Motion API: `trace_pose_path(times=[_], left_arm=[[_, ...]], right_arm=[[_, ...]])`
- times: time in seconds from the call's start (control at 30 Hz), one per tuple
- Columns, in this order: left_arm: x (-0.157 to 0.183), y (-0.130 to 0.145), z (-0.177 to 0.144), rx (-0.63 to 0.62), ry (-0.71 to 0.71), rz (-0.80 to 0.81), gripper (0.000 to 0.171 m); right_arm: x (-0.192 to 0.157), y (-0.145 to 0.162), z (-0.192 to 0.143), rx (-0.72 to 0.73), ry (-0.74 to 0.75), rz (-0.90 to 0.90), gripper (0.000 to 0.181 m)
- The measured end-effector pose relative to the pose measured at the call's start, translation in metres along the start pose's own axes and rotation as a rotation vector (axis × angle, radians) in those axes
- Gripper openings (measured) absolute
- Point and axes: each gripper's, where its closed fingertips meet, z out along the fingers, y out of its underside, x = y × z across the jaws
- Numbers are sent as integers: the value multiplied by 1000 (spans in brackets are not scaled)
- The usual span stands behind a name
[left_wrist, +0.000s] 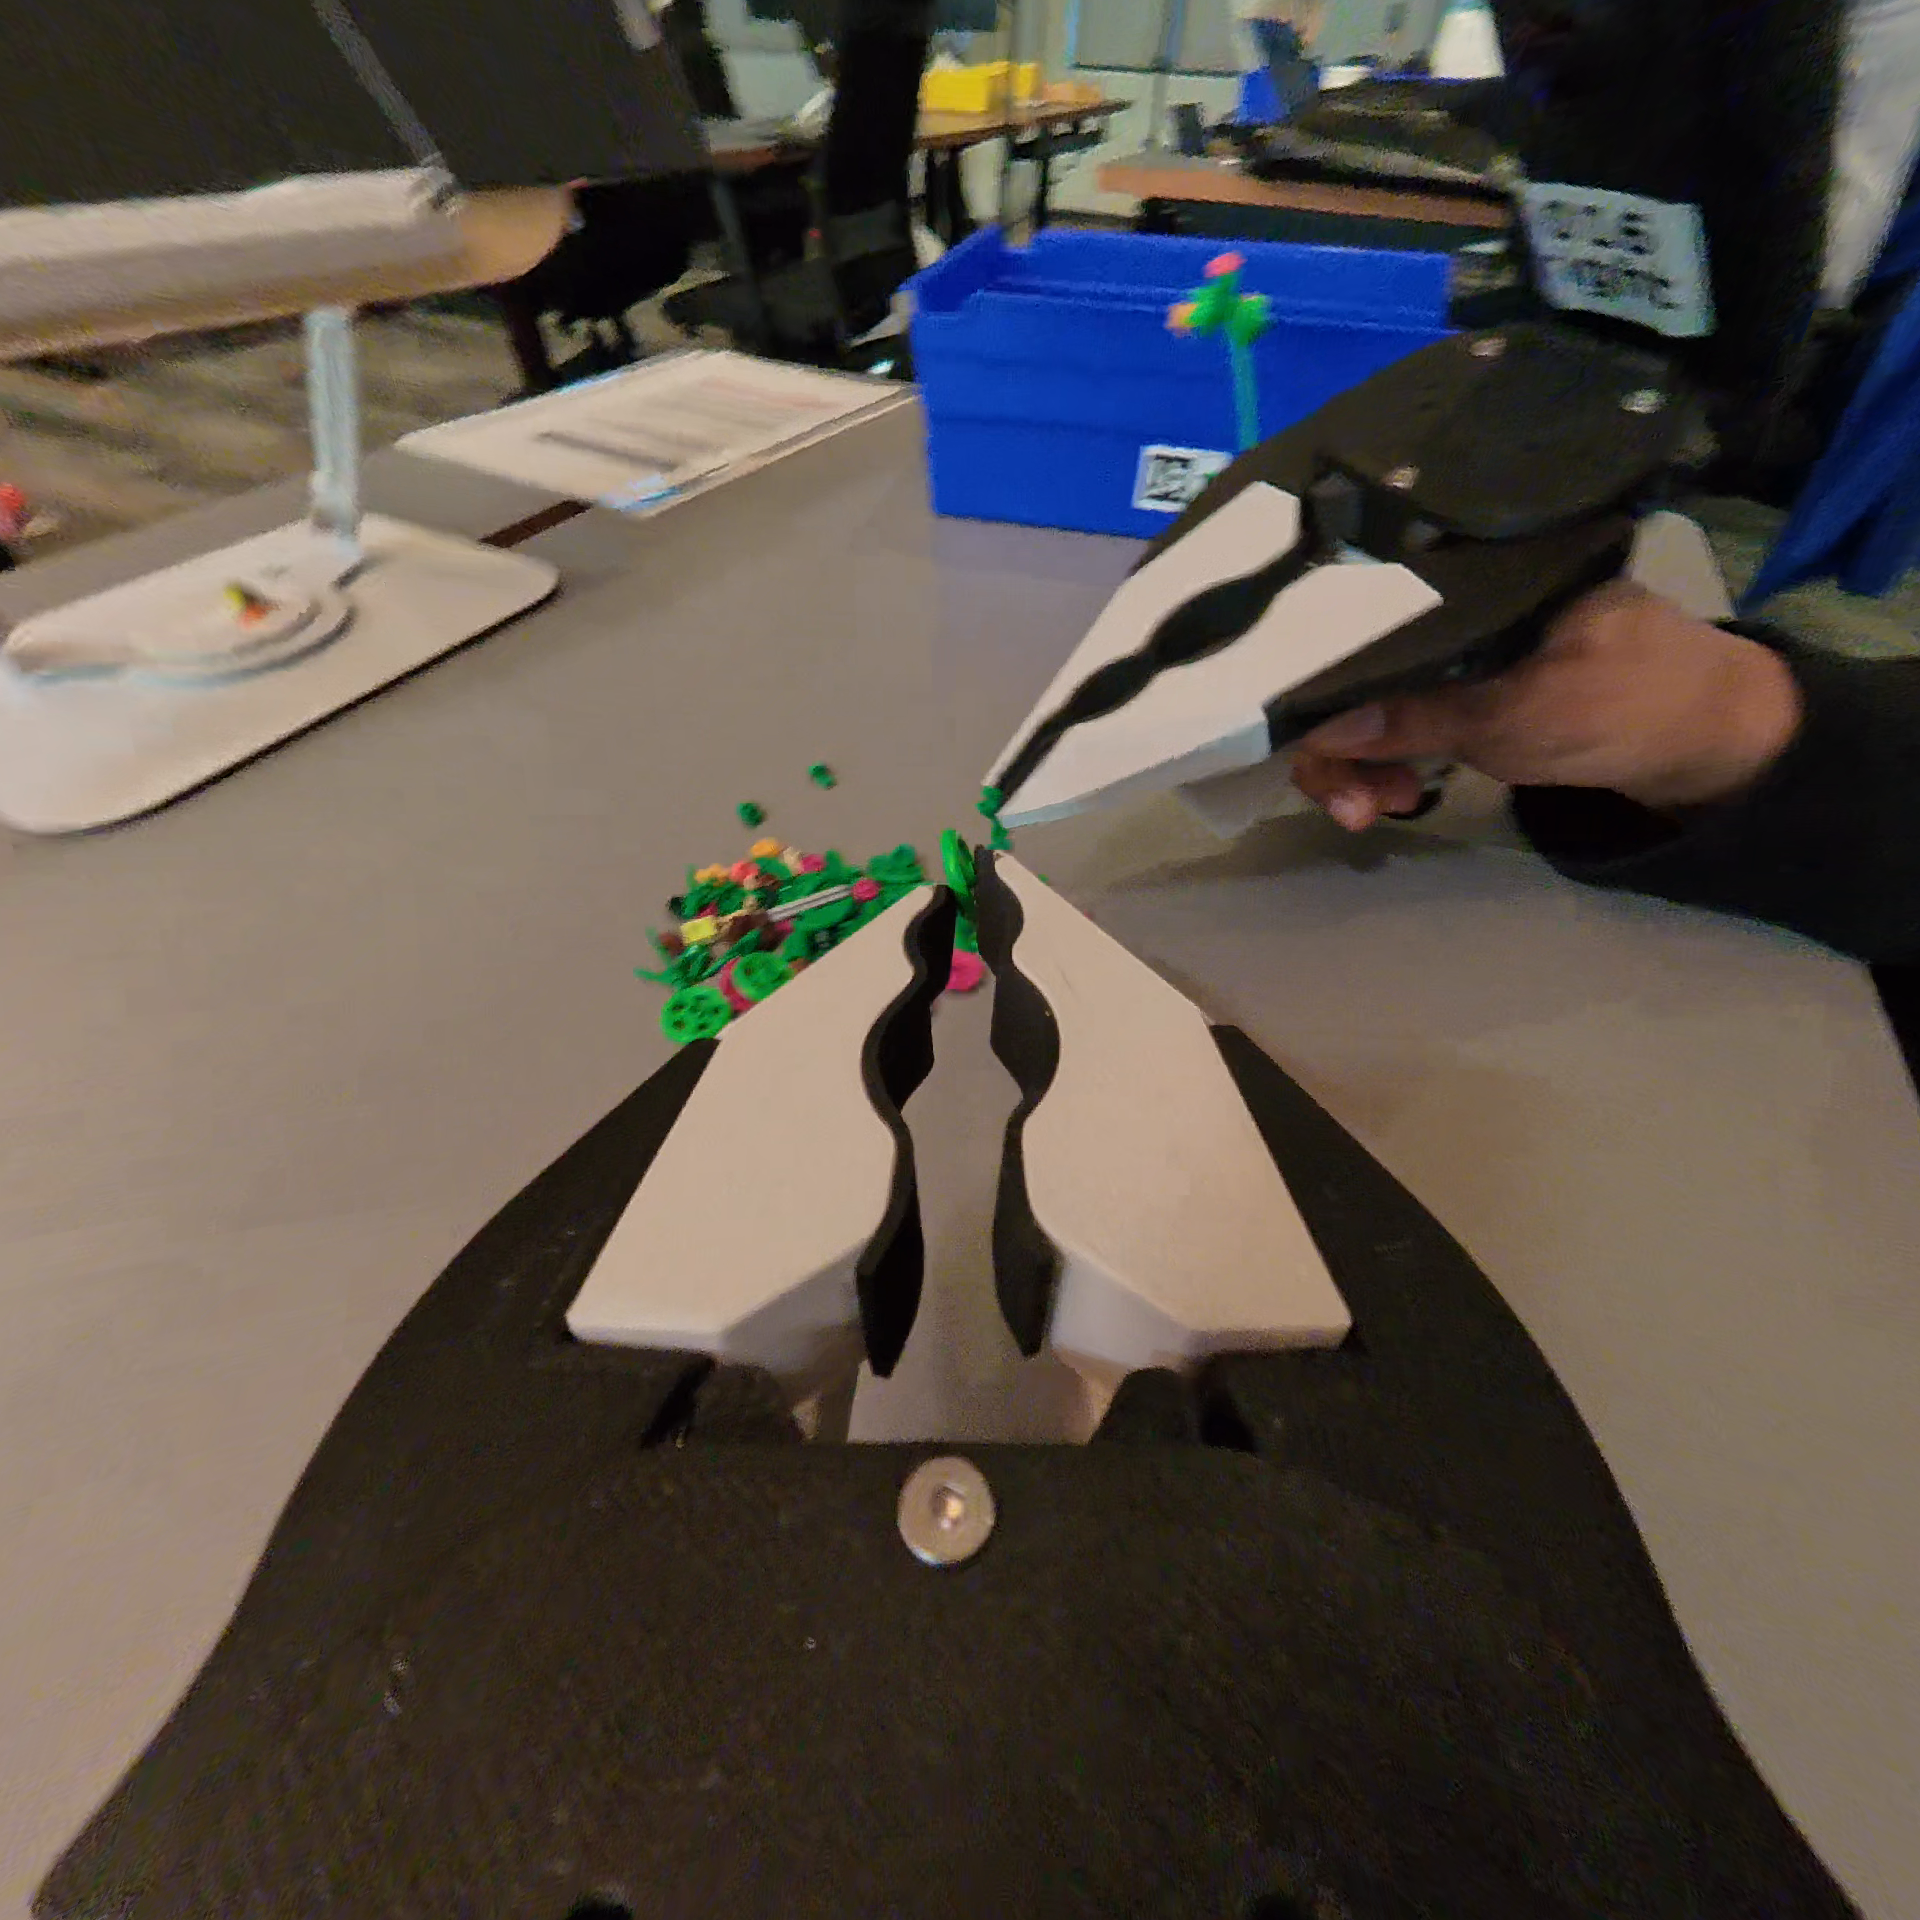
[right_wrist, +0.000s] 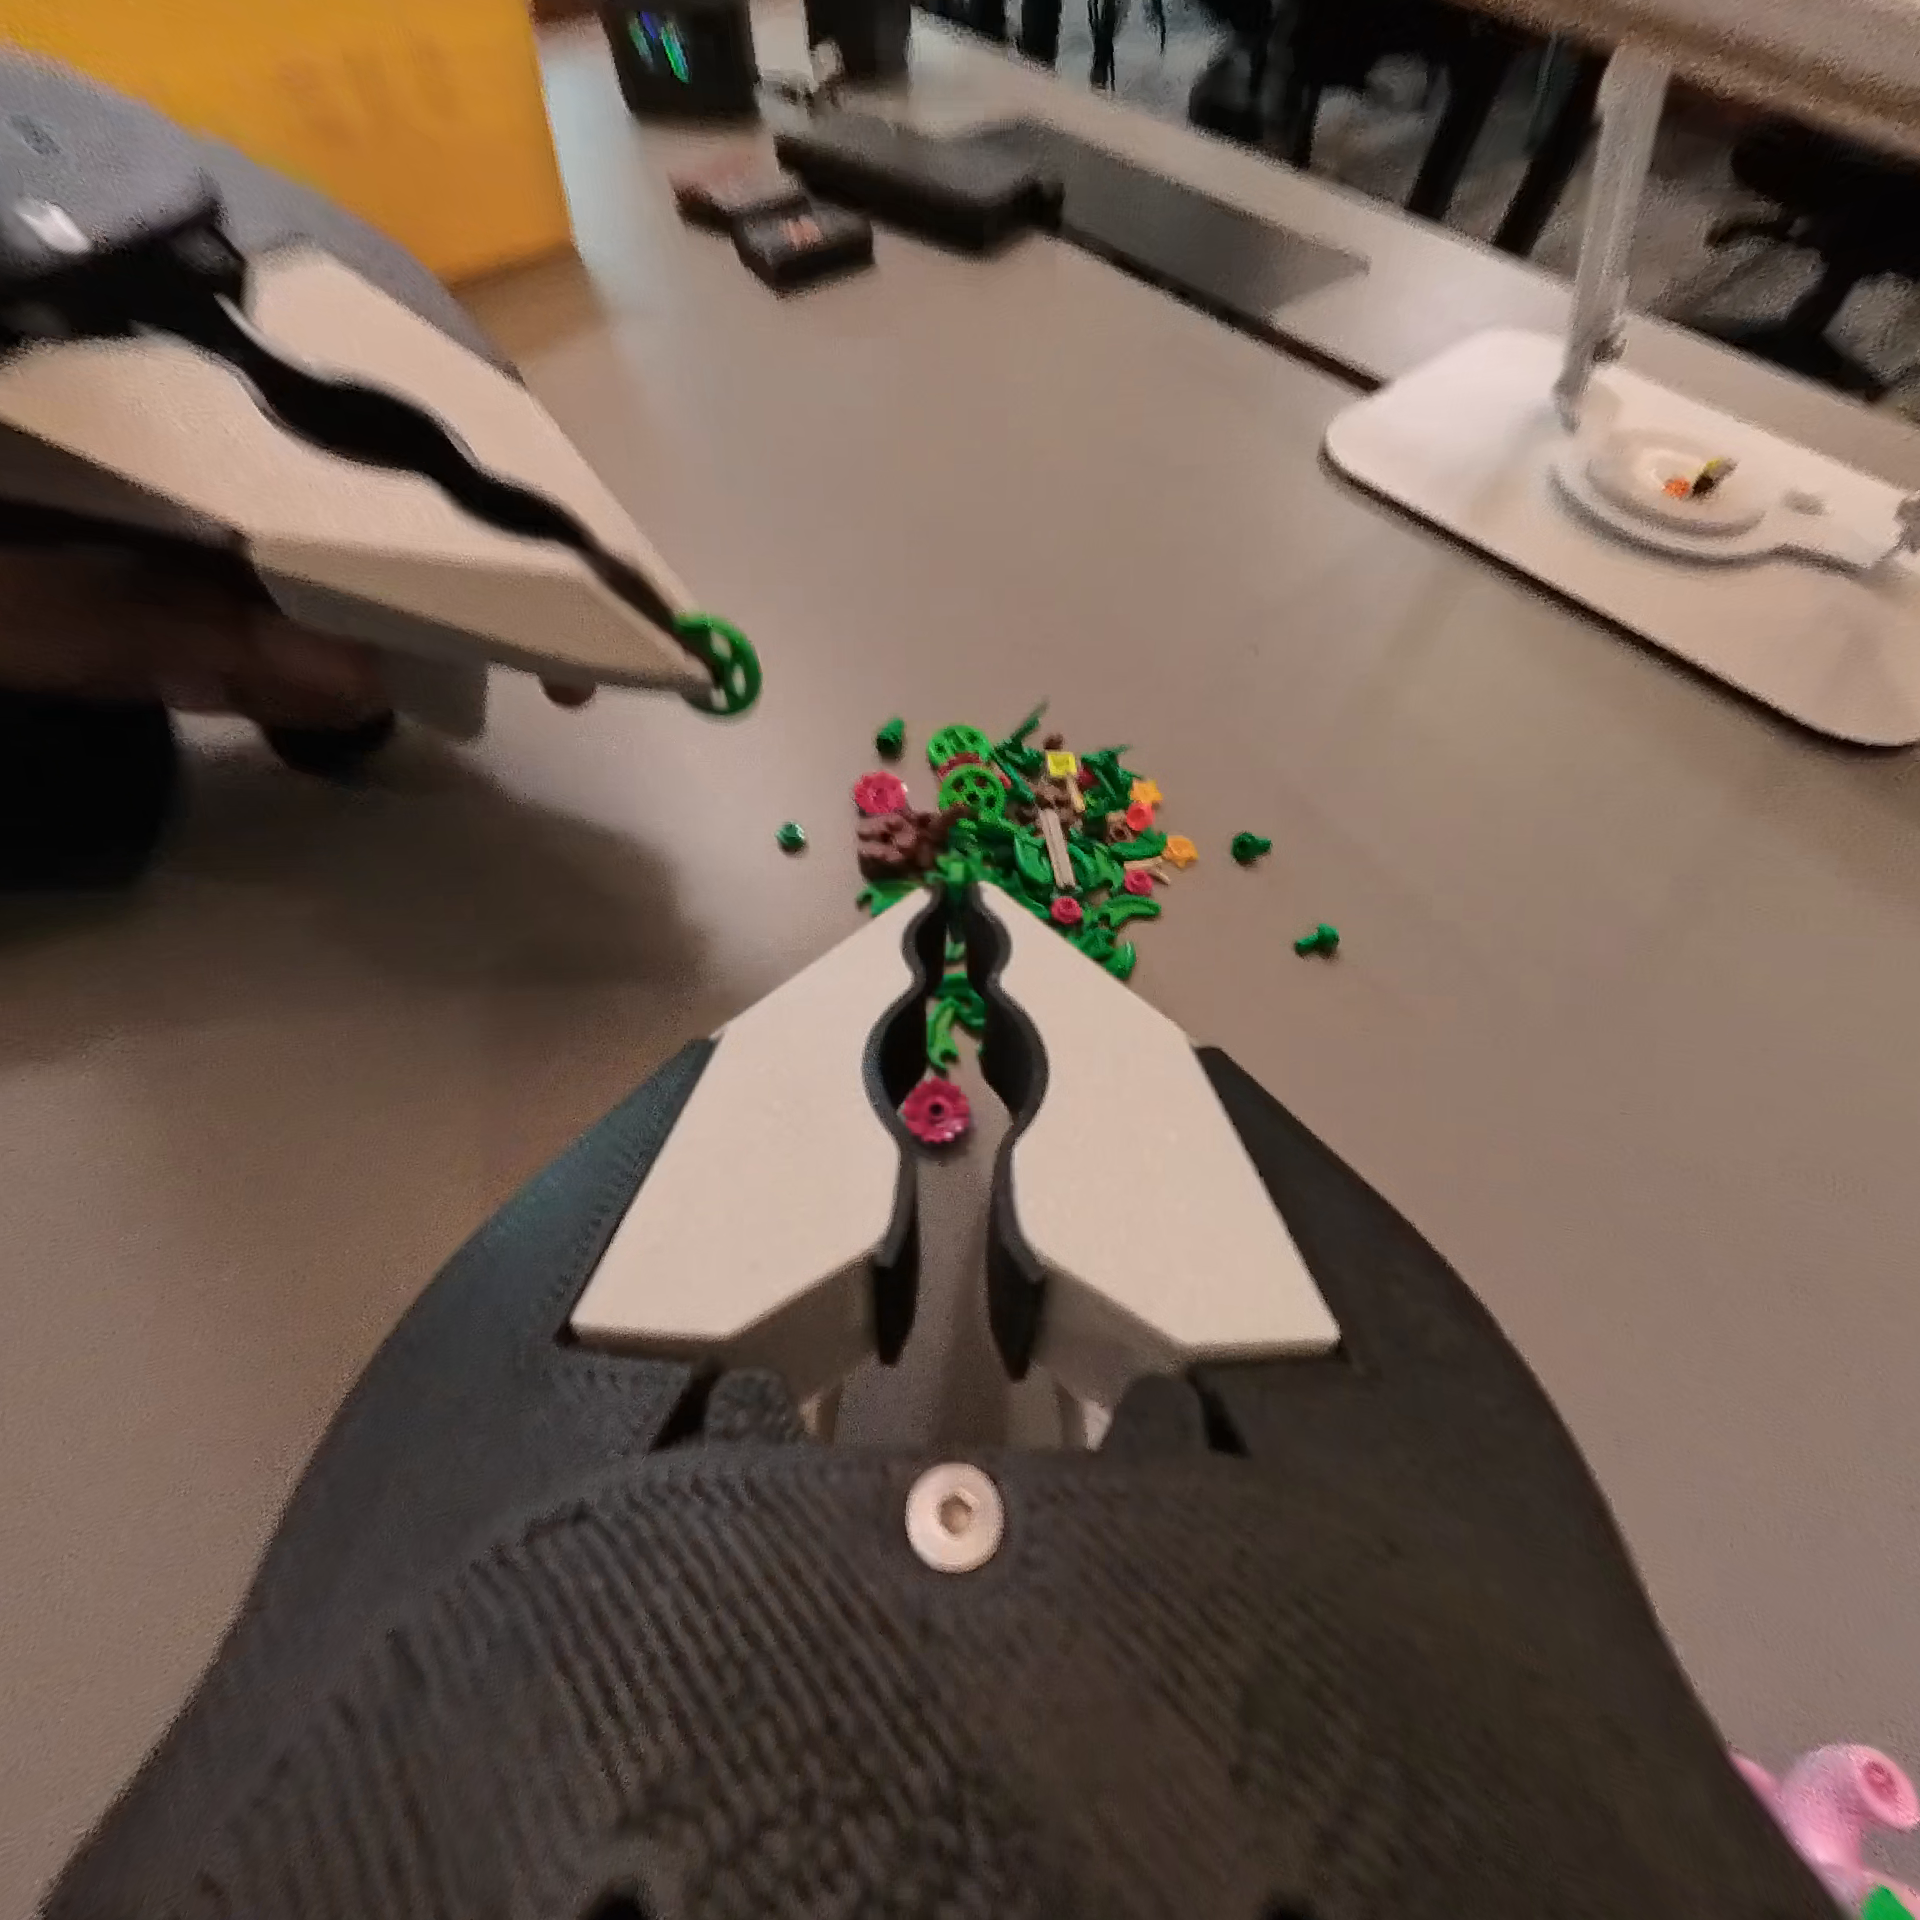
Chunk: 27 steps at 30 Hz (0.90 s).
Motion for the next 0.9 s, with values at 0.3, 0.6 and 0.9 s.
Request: trace_pose_path(times=[0.3,0.6,0.9], left_arm=[[-28,14,0,-60,-33,-284,1],[-29,33,28,-255,-28,-191,2],[-33,20,50,-219,-32,-69,10]], right_arm=[[16,11,28,-111,20,73,17],[13,-54,-30,295,31,19,18],[9,-45,-34,262,8,-5,14]])
